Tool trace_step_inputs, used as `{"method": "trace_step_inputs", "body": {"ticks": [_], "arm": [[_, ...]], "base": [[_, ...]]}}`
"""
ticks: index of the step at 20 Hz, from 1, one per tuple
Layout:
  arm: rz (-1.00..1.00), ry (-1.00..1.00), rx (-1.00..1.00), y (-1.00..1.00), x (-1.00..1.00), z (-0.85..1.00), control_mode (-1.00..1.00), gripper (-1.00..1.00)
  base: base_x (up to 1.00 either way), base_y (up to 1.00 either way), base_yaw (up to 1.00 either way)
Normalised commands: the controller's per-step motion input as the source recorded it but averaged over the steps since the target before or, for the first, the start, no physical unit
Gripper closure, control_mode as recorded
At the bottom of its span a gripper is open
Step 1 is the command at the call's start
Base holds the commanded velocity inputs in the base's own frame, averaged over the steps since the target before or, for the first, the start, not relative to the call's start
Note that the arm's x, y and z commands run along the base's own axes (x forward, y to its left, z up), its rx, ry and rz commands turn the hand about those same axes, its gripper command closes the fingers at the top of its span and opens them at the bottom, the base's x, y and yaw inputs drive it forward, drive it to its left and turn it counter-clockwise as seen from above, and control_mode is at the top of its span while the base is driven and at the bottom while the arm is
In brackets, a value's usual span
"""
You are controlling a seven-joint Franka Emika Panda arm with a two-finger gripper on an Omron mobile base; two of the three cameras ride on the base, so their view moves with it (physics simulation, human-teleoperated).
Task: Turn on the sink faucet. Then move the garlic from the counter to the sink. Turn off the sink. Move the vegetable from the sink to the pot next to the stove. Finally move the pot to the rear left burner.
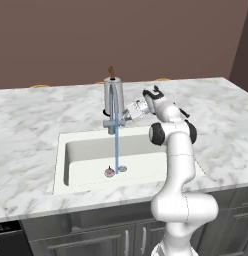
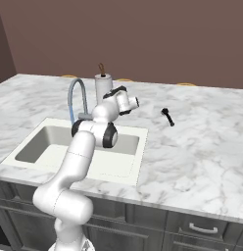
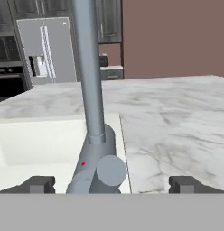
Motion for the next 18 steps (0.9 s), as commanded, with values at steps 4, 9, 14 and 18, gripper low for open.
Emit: {"method": "trace_step_inputs", "body": {"ticks": [4, 9, 14, 18], "arm": [[0.03, 0.00, 0.00, 0.42, -0.18, 0.00, -1.00, -1.00], [0.00, 0.00, 0.00, 0.46, -0.21, 0.00, -1.00, -1.00], [0.00, 0.00, 0.00, 0.47, -0.23, 0.00, -1.00, -1.00], [0.00, 0.00, 0.00, 0.46, -0.23, 0.00, -1.00, -1.00]], "base": [[0.00, 0.00, 0.00], [0.00, 0.00, 0.00], [0.00, 0.00, 0.00], [0.00, 0.00, 0.00]]}}
